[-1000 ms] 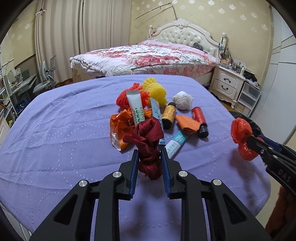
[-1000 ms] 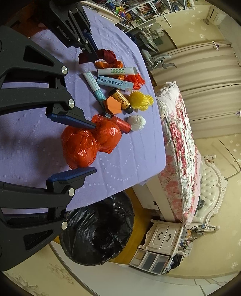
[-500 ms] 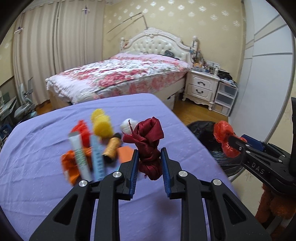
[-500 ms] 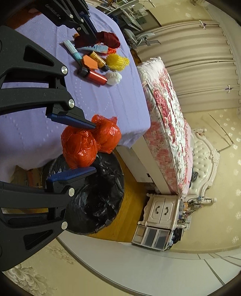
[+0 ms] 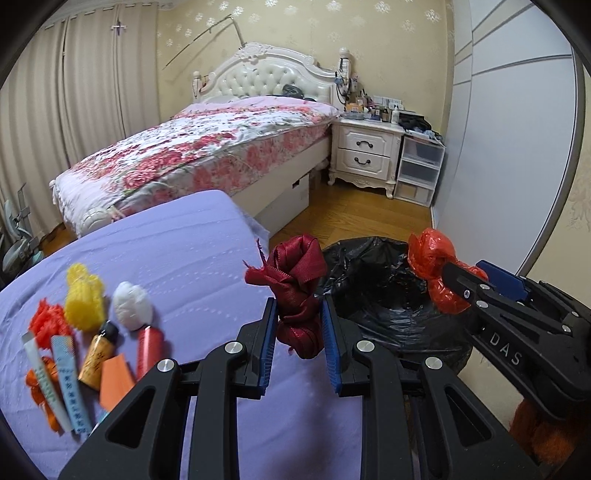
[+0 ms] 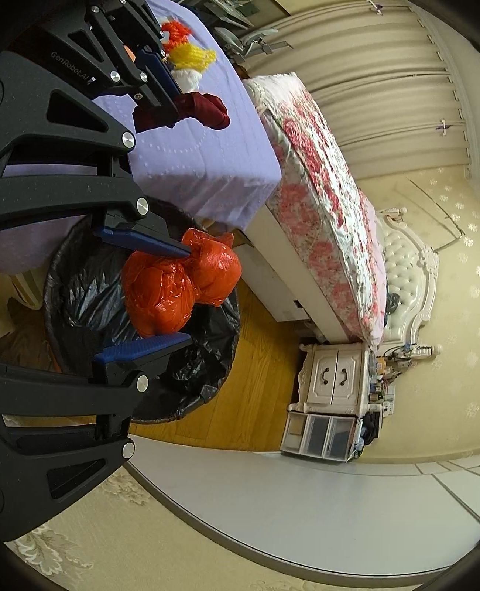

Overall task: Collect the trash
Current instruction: 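Carry both items over the black bin and open both grippers to drop them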

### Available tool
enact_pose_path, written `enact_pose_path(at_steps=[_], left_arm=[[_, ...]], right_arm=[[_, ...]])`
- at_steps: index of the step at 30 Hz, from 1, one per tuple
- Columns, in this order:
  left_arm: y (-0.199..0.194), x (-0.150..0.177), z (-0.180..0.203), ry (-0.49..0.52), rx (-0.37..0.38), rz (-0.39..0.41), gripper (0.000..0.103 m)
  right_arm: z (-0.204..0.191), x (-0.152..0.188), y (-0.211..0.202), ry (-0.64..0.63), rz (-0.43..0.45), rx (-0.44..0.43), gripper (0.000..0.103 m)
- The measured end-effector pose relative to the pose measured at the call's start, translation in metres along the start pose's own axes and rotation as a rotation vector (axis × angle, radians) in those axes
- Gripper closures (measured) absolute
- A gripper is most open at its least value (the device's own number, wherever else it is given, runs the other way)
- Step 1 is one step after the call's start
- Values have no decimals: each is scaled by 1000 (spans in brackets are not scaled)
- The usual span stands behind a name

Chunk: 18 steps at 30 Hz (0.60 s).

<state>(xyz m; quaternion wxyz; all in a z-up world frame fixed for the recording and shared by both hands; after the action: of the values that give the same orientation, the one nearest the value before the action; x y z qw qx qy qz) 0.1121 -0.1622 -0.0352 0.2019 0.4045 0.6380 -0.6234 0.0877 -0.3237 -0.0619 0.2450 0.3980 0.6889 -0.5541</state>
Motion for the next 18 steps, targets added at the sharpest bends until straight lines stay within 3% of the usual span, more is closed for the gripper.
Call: enact_pose_path(at_steps=[18], left_arm=[[47, -16, 40, 96, -28, -20, 78]], right_arm=[[40, -1, 31, 85, -25, 43, 62]])
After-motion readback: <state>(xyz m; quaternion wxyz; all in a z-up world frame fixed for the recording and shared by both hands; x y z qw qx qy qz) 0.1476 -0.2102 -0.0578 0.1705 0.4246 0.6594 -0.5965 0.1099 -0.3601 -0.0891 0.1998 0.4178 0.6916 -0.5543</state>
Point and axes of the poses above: each gripper's, at about its wrist camera, not at the fingertips, and y roughly the way its jaws point, z to its right, x to its underside, the point moved 2 cm from there along y, roughly the way its jaws point, and after that the axes turned 12 degrees about -x, right-handed, at the moved point
